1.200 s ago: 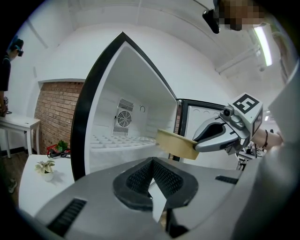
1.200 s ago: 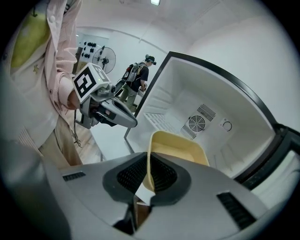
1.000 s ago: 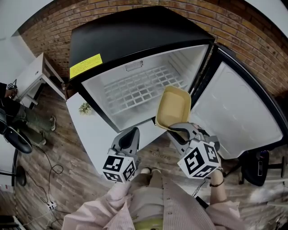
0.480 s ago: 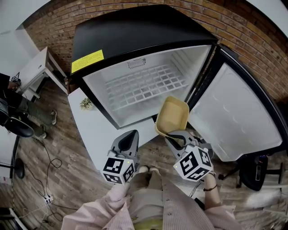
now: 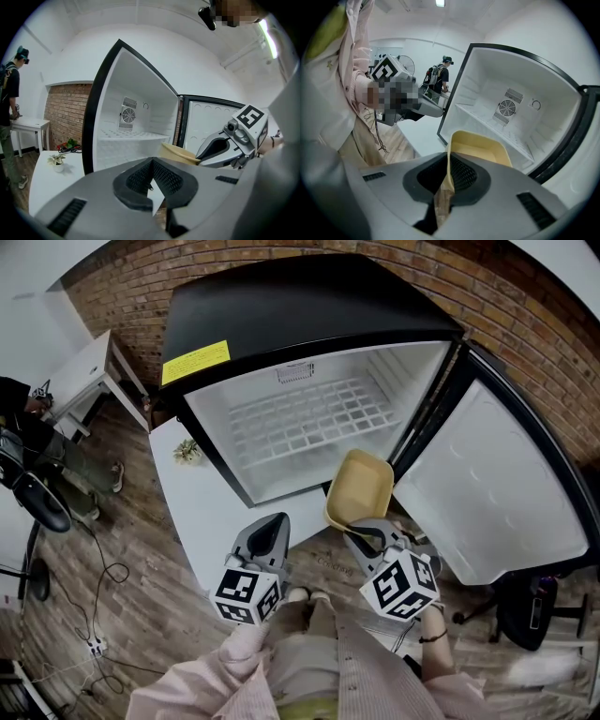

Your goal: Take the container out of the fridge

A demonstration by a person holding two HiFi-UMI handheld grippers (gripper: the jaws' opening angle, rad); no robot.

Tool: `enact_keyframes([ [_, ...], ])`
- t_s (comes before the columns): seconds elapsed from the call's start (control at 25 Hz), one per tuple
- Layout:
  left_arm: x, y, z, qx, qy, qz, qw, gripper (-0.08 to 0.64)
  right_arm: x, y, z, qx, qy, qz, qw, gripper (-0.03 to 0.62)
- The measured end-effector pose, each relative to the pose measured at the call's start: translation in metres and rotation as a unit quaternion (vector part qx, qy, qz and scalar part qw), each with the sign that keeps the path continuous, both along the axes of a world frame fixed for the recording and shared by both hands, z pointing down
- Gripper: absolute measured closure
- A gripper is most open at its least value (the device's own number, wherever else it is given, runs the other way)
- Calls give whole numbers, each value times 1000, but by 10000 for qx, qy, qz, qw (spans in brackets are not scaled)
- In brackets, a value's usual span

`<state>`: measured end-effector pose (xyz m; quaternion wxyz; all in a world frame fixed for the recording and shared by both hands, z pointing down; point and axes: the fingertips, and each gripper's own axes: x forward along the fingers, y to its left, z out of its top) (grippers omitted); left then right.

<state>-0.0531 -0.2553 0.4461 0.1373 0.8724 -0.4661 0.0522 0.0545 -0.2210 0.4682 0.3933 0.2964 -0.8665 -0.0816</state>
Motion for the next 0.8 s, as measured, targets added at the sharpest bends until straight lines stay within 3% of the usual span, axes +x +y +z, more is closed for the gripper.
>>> enact_keyframes([
  [0.8, -2, -4, -11, 141, -3, -114, 9998, 568, 1, 3, -1, -12, -15, -76, 10000, 571],
])
